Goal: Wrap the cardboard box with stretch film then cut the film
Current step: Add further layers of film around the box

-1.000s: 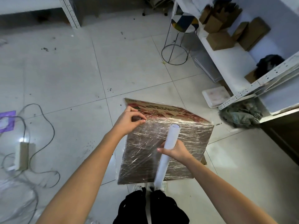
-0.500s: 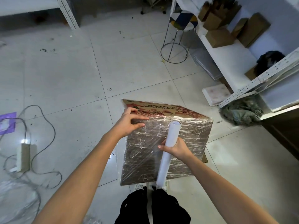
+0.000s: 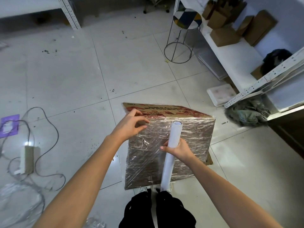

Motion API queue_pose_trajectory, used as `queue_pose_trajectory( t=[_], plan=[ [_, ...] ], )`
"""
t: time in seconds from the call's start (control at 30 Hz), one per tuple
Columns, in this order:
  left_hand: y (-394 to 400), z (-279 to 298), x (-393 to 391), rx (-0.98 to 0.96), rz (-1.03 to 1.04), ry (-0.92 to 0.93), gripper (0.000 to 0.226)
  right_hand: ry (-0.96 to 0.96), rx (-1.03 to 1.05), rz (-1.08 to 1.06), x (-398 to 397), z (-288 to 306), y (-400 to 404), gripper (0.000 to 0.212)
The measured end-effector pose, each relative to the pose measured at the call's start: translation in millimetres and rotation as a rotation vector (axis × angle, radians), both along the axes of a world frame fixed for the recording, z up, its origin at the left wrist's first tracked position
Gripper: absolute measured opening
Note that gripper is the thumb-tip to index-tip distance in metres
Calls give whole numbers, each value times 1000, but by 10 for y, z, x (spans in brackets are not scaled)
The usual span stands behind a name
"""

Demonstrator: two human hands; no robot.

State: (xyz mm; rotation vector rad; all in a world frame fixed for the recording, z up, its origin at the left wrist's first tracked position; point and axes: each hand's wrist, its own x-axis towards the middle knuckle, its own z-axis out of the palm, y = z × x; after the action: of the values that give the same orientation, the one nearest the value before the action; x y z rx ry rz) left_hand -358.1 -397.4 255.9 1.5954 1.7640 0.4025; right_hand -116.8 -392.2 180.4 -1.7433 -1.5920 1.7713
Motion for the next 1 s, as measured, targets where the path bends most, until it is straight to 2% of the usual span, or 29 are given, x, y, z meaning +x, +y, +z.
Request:
queue_pose_trajectory(
  t=[0.2, 0.53, 0.67, 0.8, 1.0],
  plan=[
    [13, -17, 97, 34, 105, -8, 9, -4, -30, 13, -36, 23, 25, 52],
    [61, -22, 127, 66, 86, 27, 11, -5, -66, -50, -107, 81, 69, 48],
    [74, -59, 84, 38, 73, -24, 13, -10, -80, -62, -113, 44, 40, 57],
    [52, -61, 2, -30, 63, -222, 17, 7, -101, -60, -102, 41, 11, 59],
    [66, -41, -102, -79, 18, -286, 16, 28, -102, -49, -127, 105, 0, 42]
  ],
)
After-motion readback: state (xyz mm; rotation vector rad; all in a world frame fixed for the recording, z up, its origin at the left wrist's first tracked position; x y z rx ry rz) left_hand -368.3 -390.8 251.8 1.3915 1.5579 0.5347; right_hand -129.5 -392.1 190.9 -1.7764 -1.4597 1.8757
